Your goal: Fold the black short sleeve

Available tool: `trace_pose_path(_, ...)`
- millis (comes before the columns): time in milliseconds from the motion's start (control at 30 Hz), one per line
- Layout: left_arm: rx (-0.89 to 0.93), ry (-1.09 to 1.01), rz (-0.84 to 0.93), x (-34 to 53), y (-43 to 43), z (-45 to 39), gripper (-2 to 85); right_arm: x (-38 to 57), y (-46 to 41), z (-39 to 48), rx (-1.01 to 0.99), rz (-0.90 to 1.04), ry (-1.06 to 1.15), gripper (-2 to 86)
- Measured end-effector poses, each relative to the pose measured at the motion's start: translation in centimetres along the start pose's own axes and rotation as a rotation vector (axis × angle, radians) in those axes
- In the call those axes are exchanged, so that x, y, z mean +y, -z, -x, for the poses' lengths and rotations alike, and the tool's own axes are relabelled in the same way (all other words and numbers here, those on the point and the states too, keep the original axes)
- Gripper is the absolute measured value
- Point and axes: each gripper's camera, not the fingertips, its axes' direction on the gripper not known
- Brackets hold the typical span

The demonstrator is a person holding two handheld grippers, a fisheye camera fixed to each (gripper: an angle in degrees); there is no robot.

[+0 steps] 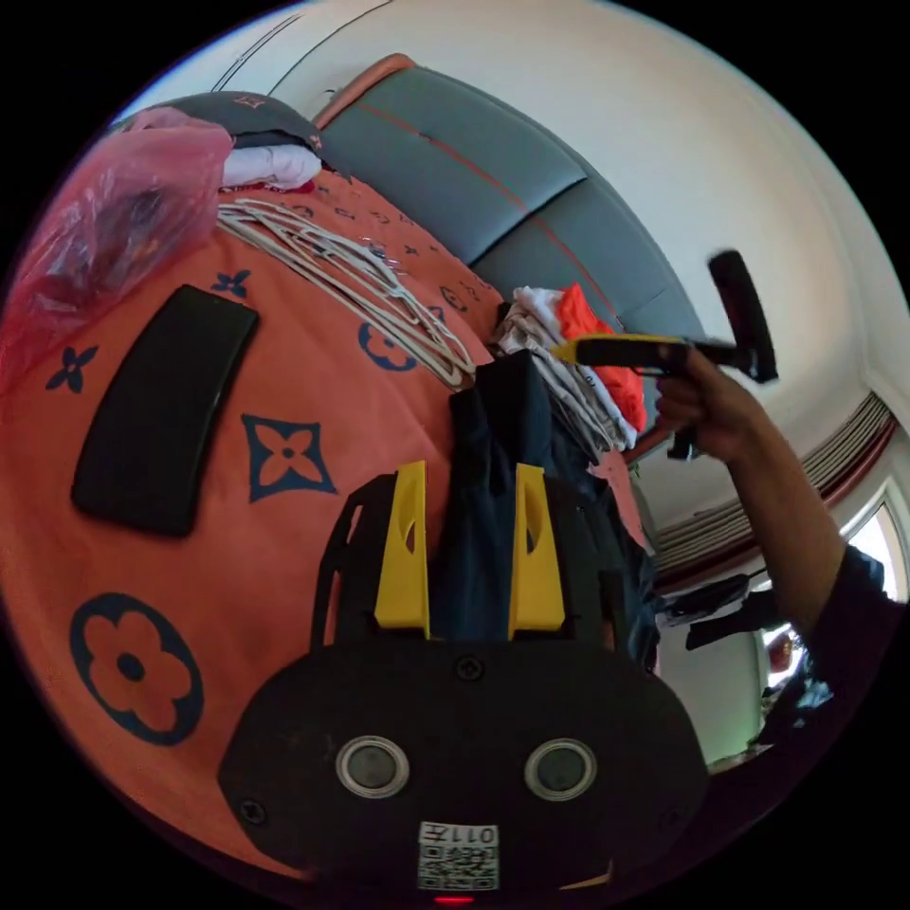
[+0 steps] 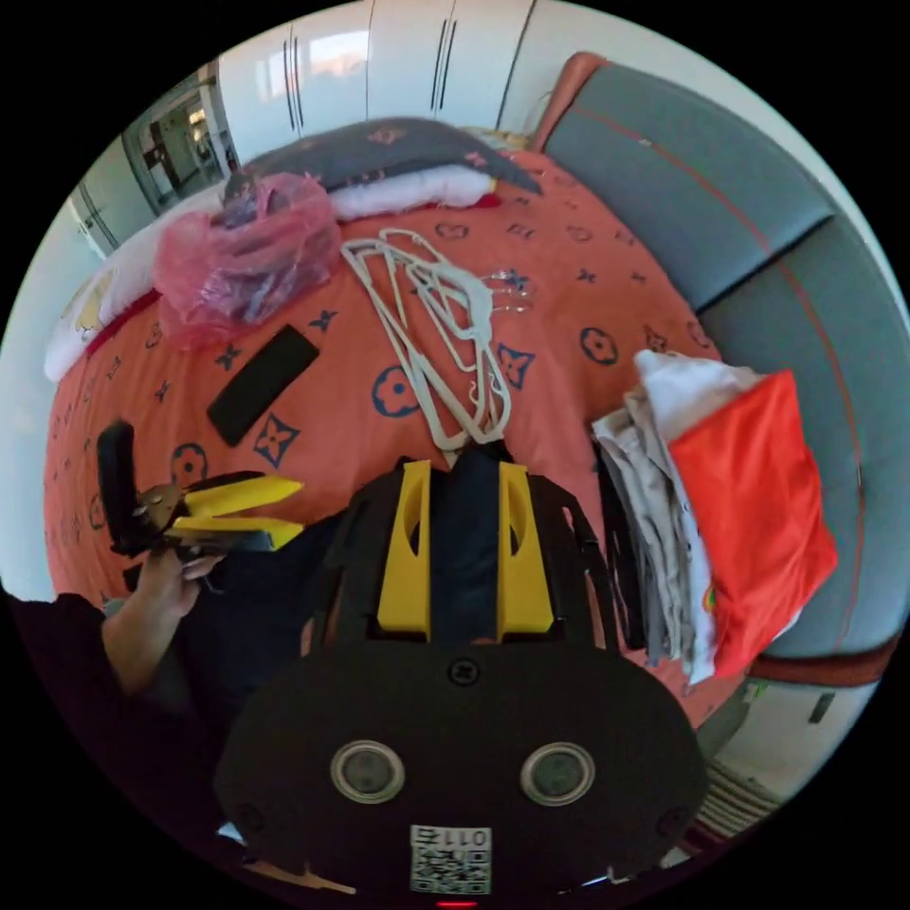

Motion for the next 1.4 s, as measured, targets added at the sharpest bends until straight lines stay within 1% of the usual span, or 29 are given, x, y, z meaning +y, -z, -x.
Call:
trace_pose_path(67,-0.053,-0.028,0.022,-1.9,2.6,-0.2,11.9,-5.7,-3.4,0.6,0.034,0.159,0.061,8.7)
trace_pose_path(100,-0.053,-0.030,0.021,-2.3,3.3,-0.2,11.8,-6.7,-4.2,0.8,0.054,0.200,0.081,8.4)
trace_pose_path(167,-0.035,-0.029,0.040,-4.1,5.6,0.0,11.4,-9.3,-6.6,1.6,0.181,0.326,0.163,4.9)
trace_pose_path(233,-0.045,-0.048,0.037,-5.5,7.5,-0.6,11.0,-10.1,-6.0,1.4,0.161,0.281,0.159,3.7)
trace_pose_path(300,-0.071,-0.124,0.047,-7.6,9.3,-2.2,10.7,-10.3,-4.8,0.6,0.111,0.218,0.118,3.2)
trace_pose_path(367,-0.161,-0.237,0.069,-11.1,11.2,-4.1,10.3,-10.0,-3.3,-0.5,0.071,0.120,0.052,2.9)
trace_pose_path(433,-0.155,-0.285,0.082,-13.5,11.8,-4.4,10.2,-9.7,-2.7,-1.1,0.026,0.052,0.007,2.8)
trace_pose_path(467,-0.126,-0.333,0.155,-15.1,11.3,-4.5,10.1,-9.6,-2.5,-1.5,0.011,0.010,-0.033,2.7)
trace_pose_path(533,-0.144,-0.381,0.252,-17.1,10.2,-4.5,9.6,-9.9,-2.7,-1.9,-0.010,-0.016,-0.077,2.7)
trace_pose_path(567,-0.131,-0.375,0.313,-18.3,9.7,-4.2,7.8,-10.3,-3.1,-2.1,-0.019,-0.014,-0.103,2.7)
trace_pose_path(600,-0.131,-0.361,0.311,-18.8,10.0,-4.0,6.9,-10.5,-3.3,-2.1,-0.021,-0.009,-0.113,2.8)
trace_pose_path(633,-0.106,-0.363,0.237,-19.7,11.8,-3.7,4.2,-11.0,-3.9,-2.3,-0.029,0.010,-0.123,3.0)
trace_pose_path(667,0.041,-0.331,0.185,-20.5,13.8,-2.8,2.4,-11.6,-4.7,-2.6,-0.029,0.057,-0.148,3.3)
trace_pose_path(733,0.175,-0.324,0.138,-21.0,17.5,-1.9,1.2,-12.4,-6.0,-3.2,-0.054,0.110,-0.175,4.3)
trace_pose_path(800,0.156,-0.374,0.099,-20.2,21.6,-1.7,0.6,-13.2,-6.6,-3.6,-0.180,0.102,-0.191,6.2)
trace_pose_path(867,0.099,-0.392,0.044,-18.5,25.8,-0.6,0.2,-14.6,-6.0,-4.3,-0.332,0.051,-0.266,9.5)
trace_pose_path(900,0.111,-0.380,0.025,-18.3,26.6,-0.2,0.1,-15.1,-5.5,-4.3,-0.355,0.025,-0.277,10.3)
trace_pose_path(933,0.147,-0.359,-0.009,-18.4,27.9,0.6,0.1,-16.2,-4.2,-4.0,-0.367,-0.046,-0.279,10.8)
trace_pose_path(967,0.184,-0.342,-0.007,-19.1,28.8,1.2,0.0,-17.7,-2.6,-3.3,-0.345,-0.118,-0.236,11.2)
trace_pose_path(1000,0.205,-0.335,0.000,-19.5,29.1,1.5,0.0,-18.6,-1.9,-2.7,-0.327,-0.144,-0.198,11.3)
trace_pose_path(1033,0.243,-0.313,0.007,-20.1,29.6,2.1,0.0,-20.9,-0.9,-1.3,-0.287,-0.162,-0.098,11.4)
trace_pose_path(1067,0.285,-0.284,0.018,-20.8,30.3,2.8,0.0,-23.5,-0.7,0.3,-0.255,-0.126,0.023,11.4)
trace_pose_path(1100,0.305,-0.272,0.021,-21.1,30.6,3.2,0.0,-24.9,-0.9,0.9,-0.237,-0.095,0.064,11.4)
trace_pose_path(1167,0.348,-0.246,0.026,-22.0,32.0,3.9,0.1,-30.4,-3.3,2.6,-0.207,0.096,0.140,11.1)
trace_pose_path(1200,0.354,-0.244,0.029,-22.3,32.4,4.0,0.1,-31.6,-4.2,2.9,-0.207,0.164,0.164,11.0)
trace_pose_path(1233,0.365,-0.238,0.034,-22.7,33.0,4.2,0.1,-33.7,-5.9,3.6,-0.174,0.295,0.214,10.4)
trace_pose_path(1267,0.374,-0.234,0.038,-23.0,33.6,4.4,0.1,-35.3,-7.1,4.3,-0.117,0.360,0.258,9.5)
trace_pose_path(1333,0.383,-0.227,0.038,-23.5,34.6,4.6,0.2,-37.5,-7.4,5.7,-0.045,0.368,0.324,7.4)
trace_pose_path(1400,0.389,-0.221,0.039,-23.9,35.4,4.8,0.1,-39.4,-6.8,7.3,-0.032,0.335,0.387,4.9)
